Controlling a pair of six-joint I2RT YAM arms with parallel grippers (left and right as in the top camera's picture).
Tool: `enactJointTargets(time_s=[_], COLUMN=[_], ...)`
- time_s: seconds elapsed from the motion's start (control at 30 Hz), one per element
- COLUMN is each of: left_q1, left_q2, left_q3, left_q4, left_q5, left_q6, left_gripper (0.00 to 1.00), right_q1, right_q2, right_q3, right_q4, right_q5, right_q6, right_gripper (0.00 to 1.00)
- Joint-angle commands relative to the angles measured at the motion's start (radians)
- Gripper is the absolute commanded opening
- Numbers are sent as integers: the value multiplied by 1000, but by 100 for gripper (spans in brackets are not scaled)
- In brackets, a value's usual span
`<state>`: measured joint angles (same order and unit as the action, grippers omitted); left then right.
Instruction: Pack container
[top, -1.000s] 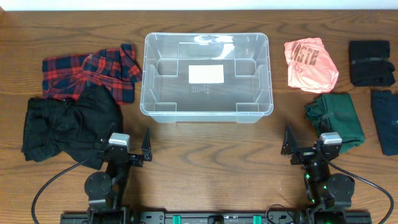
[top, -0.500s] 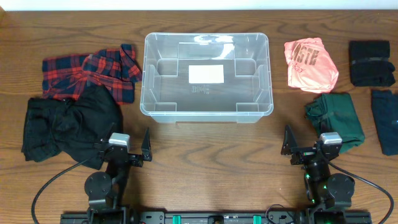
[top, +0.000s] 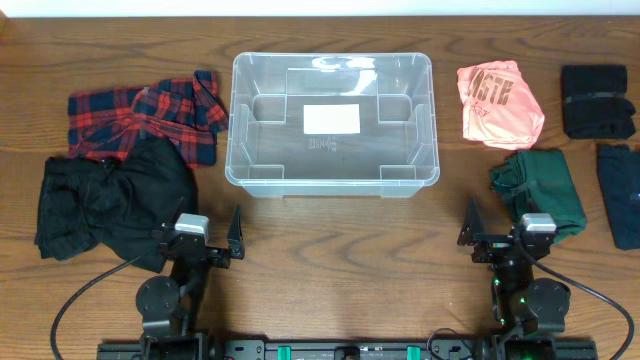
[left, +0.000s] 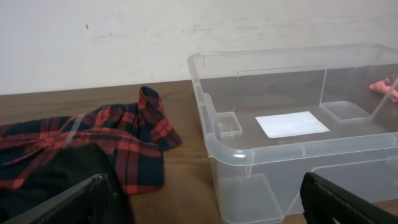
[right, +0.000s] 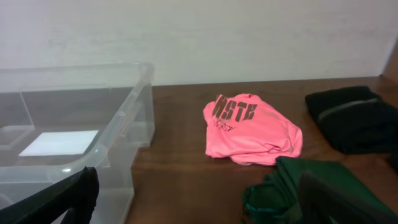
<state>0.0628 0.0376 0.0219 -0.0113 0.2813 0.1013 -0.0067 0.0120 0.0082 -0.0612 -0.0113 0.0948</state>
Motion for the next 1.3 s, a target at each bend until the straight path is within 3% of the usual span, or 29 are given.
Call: enactJointTargets(time_s=[0.0,0.1,0.33,0.53,0.77,0.9,1.27], left_q1=[4,4,4,4,4,4,4], left_q2=[1,1,1,1,1,1,1], left_q3=[-18,-18,-18,-18,-18,-18,-18], left_q4=[-34,-34,-34,-34,-34,-34,-34], left_q5=[3,3,3,3,3,3,3], left_q6=[-8,-9,-9,-9,-9,-9,-9], left_gripper=[98,98,98,98,98,98,98], right_q1=[9,8,-1,-54,-203,-259,-327], right_q2=[-5,-5,114,524,1103,1328,1647], right_q3=[-3,-2,145,526,1126,1339,1380], right_q4=[30,86,102,8,-239,-287,-346], right_q5=[74,90,-60,-143,-414,-546,-395], right_q6=[-34,21,-29,-48,-48,-44,-164], right_gripper=[99,99,99,99,99,99,99])
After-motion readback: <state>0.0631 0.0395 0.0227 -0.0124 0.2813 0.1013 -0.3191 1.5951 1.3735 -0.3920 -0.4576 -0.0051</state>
